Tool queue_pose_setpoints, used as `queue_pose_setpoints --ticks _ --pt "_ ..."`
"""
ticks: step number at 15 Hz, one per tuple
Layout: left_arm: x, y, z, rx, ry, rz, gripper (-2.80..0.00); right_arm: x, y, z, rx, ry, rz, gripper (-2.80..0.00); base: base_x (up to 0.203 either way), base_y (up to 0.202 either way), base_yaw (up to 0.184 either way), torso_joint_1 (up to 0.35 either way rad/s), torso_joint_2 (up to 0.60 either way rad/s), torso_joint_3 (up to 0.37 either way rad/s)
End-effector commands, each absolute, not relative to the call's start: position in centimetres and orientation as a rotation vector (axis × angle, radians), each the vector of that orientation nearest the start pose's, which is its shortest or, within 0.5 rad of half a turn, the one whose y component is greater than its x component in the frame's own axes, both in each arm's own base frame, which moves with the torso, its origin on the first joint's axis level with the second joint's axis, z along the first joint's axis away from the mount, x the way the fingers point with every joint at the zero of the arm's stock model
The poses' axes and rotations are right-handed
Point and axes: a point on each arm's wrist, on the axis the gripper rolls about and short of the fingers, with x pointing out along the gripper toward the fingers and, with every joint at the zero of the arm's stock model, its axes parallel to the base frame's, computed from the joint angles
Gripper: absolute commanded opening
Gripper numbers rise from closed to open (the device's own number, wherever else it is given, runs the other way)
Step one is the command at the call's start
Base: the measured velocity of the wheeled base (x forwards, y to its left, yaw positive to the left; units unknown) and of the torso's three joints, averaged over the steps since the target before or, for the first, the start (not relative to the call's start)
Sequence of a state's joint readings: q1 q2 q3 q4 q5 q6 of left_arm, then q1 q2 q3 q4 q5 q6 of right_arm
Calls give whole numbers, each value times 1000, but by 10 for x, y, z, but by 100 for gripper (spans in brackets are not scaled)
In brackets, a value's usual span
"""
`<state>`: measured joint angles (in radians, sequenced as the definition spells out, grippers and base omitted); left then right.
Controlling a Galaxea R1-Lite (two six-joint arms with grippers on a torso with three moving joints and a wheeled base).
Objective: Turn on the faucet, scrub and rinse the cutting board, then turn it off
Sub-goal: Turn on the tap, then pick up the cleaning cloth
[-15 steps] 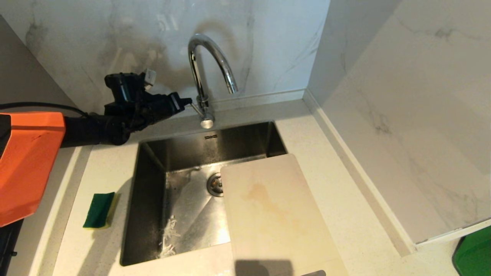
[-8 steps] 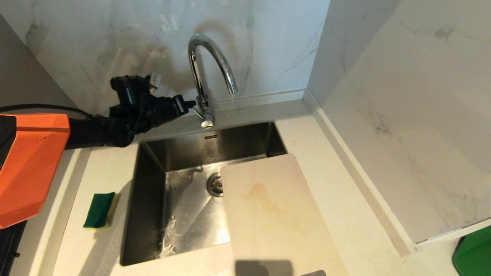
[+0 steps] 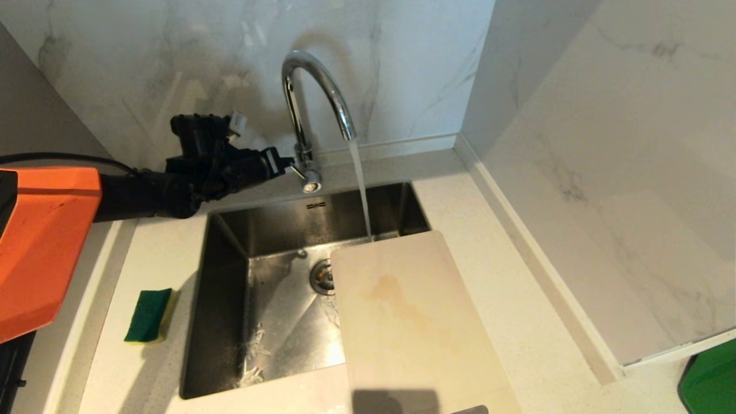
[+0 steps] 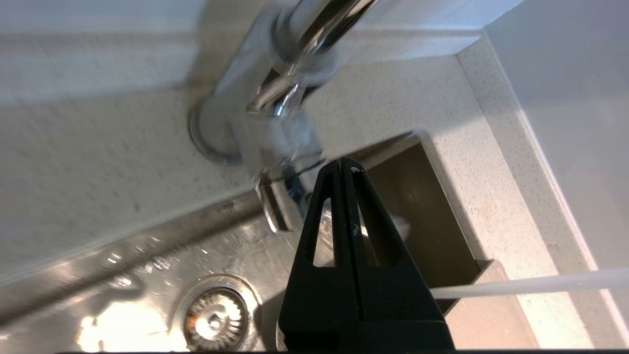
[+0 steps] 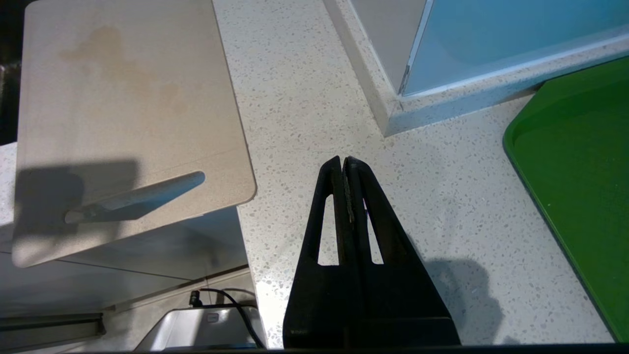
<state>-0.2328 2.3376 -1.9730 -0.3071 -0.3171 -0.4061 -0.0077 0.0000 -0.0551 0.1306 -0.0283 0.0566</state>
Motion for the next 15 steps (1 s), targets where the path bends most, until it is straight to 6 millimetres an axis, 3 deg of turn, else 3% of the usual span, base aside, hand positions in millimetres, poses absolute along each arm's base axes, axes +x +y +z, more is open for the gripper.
queue_pose_setpoints --ticks 1,5,7,9,12,15 --pt "469 -116 245 -378 160 -524 -280 -28 0 77 56 76 -39 -280 0 0 0 0 0 0" --pt "426 -96 294 -194 162 -464 -280 -28 0 77 56 76 -39 -280 0 0 0 0 0 0" --pt "388 -82 318 -171 218 -438 -280 -28 0 77 56 76 -39 -280 0 0 0 0 0 0" --pt "338 -68 335 -160 287 -409 -280 -28 0 77 56 76 -39 -280 0 0 0 0 0 0" --pt "276 -40 322 -114 423 -299 -280 -28 0 77 56 74 -39 -280 0 0 0 0 0 0" --pt "228 9 312 -44 469 -122 -280 -28 0 77 56 75 -39 -280 0 0 0 0 0 0"
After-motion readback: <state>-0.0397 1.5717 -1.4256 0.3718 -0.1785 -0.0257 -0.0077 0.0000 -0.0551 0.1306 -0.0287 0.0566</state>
